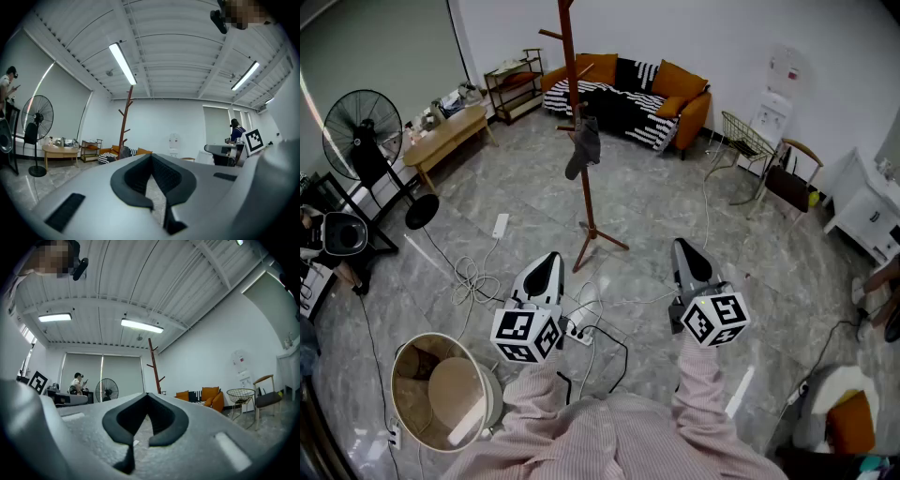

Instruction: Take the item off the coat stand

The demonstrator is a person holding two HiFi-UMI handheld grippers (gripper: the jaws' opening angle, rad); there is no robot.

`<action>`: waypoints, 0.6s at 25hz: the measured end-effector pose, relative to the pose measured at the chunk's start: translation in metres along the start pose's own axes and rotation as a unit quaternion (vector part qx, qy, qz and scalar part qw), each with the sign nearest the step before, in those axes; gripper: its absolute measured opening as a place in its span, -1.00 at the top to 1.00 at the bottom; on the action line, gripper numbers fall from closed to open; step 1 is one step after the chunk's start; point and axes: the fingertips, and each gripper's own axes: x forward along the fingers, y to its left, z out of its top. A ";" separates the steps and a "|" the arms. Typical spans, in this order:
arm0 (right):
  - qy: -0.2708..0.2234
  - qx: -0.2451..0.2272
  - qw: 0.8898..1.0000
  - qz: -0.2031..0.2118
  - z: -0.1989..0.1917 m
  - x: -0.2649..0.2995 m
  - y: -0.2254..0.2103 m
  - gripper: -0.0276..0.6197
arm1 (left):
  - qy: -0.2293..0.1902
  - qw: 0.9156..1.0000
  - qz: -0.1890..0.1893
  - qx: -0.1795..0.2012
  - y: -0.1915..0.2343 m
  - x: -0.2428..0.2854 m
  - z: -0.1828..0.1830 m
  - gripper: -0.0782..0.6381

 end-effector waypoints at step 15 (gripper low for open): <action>0.008 0.023 1.000 0.009 -0.013 0.012 -0.019 0.90 | 0.024 1.000 0.014 -0.012 -0.012 0.013 -0.024 0.78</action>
